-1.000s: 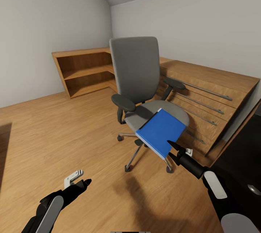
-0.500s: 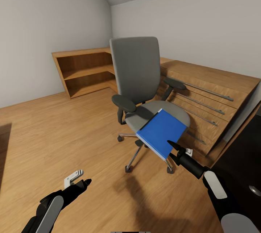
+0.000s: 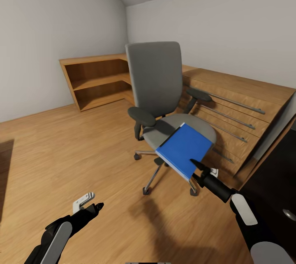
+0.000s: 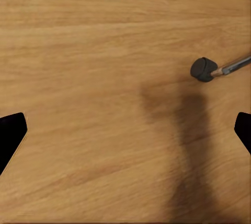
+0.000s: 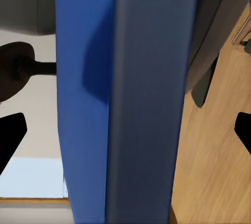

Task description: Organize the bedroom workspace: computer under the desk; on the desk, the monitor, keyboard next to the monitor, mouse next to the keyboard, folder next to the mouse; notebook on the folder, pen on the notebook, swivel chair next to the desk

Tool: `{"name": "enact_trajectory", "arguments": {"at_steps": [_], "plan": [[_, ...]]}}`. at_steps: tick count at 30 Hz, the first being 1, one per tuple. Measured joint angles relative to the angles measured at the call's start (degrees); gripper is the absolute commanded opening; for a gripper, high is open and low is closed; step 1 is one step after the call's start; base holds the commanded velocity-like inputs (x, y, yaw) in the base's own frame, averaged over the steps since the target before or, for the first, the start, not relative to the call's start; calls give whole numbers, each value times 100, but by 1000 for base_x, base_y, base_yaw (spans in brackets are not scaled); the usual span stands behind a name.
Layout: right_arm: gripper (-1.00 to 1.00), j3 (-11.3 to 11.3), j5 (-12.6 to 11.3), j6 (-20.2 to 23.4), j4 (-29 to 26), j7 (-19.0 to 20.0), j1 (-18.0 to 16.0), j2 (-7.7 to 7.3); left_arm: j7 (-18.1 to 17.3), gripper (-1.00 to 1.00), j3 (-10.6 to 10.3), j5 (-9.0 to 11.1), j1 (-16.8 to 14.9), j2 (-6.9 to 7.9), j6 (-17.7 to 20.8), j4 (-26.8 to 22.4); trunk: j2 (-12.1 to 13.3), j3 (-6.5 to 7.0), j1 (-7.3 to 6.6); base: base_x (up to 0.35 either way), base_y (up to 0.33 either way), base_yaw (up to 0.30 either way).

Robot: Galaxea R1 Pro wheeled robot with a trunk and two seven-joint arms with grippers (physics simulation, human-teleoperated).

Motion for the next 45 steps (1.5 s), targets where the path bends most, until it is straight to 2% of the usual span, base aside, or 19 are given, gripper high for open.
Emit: {"name": "enact_trajectory", "arguments": {"at_steps": [45], "plan": [[100, 3, 4, -6, -1, -9, -1, 0, 0, 100, -1, 0, 0, 0, 6, 87, 0, 0, -1, 8, 10, 0]]}}
